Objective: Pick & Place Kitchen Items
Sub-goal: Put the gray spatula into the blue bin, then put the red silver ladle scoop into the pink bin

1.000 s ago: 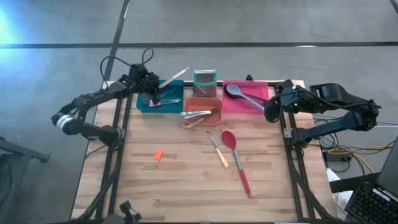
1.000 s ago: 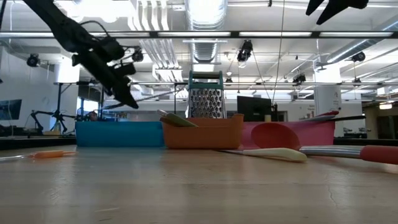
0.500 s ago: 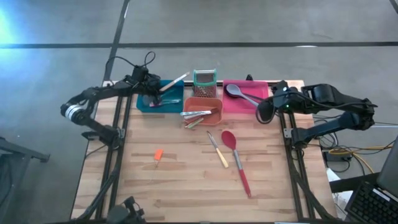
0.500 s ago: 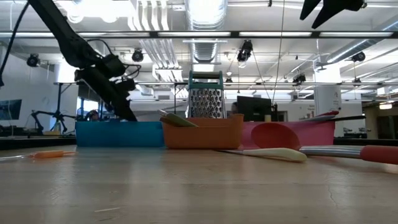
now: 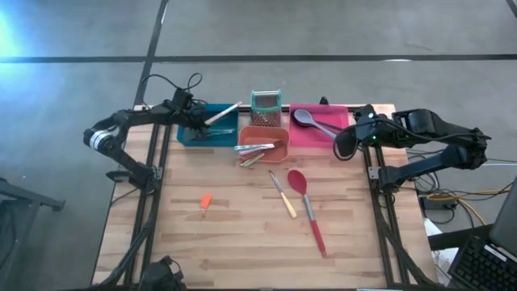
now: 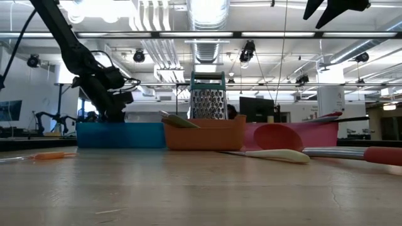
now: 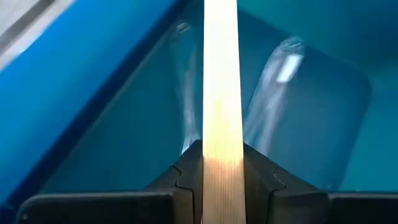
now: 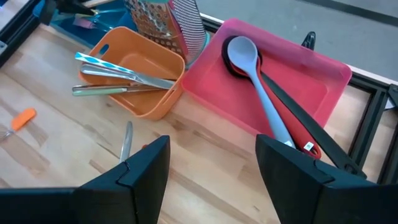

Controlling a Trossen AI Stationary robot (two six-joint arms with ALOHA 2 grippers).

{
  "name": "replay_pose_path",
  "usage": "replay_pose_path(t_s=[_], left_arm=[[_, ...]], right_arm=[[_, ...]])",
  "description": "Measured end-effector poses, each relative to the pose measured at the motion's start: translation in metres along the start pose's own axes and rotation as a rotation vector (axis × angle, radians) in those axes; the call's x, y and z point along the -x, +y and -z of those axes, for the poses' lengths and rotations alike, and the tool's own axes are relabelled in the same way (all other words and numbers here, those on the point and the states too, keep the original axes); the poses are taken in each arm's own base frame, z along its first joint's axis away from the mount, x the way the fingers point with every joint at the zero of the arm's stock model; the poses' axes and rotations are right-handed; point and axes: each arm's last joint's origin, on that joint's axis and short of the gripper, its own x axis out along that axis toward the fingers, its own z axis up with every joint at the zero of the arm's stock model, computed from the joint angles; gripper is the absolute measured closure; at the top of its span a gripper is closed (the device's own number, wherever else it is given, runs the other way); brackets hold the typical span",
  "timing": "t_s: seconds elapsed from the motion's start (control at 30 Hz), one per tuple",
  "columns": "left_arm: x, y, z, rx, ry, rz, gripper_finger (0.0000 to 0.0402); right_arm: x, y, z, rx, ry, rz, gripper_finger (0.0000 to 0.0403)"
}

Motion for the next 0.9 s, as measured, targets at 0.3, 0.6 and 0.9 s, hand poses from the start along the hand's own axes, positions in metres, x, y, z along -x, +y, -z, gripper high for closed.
replay_pose_path(t_s=[0.3, 0.6, 0.9], left_arm=[[0.001, 0.004, 0.001, 0.008, 0.000, -0.040, 0.0285], [0.012, 0.007, -0.014, 0.065, -0.013, -0.045, 0.0146], [0.061, 0.002, -0.057, 0.136, -0.020, -0.029, 0.0136]], right_arm=[[0.000, 0.000, 0.000, 0.003, -0.001, 0.000, 0.0175], [0.000, 0.000, 0.000, 0.005, -0.001, 0.000, 0.0175], [0.000, 0.000, 0.000, 0.020, -0.004, 0.000, 0.0175]])
